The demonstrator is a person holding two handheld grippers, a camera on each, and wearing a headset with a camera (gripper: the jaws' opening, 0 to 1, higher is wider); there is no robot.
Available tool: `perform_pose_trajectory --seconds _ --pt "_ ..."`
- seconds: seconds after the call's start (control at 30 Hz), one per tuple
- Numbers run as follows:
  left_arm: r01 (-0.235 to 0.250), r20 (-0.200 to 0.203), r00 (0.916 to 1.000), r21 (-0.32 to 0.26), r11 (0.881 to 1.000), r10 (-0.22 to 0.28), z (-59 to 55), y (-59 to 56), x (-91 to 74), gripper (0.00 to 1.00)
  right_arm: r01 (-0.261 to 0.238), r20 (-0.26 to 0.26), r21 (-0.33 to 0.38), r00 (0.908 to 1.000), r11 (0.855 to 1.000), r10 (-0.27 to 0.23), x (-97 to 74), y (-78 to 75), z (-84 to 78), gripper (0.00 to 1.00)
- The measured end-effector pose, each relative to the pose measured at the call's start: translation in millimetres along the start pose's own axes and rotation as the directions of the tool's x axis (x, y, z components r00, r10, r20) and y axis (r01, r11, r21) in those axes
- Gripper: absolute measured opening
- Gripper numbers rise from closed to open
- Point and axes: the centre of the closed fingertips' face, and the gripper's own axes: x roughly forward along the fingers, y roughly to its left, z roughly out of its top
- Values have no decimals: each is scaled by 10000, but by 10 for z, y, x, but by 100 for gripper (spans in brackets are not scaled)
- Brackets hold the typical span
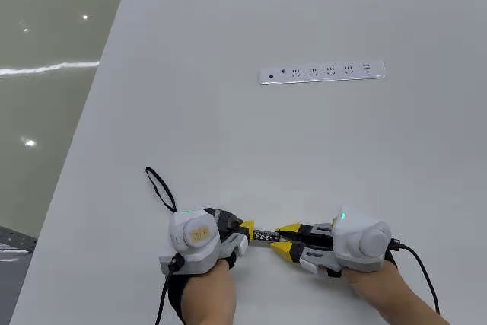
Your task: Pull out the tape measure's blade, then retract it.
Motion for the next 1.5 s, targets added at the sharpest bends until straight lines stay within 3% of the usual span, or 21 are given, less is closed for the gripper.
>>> perform_pose_trajectory --seconds 1.5 --pt "189 35 9998 -250 9995 -189 2 7 -10 73 -542 -134 -86 9984 9985 541 301 80 82 13"
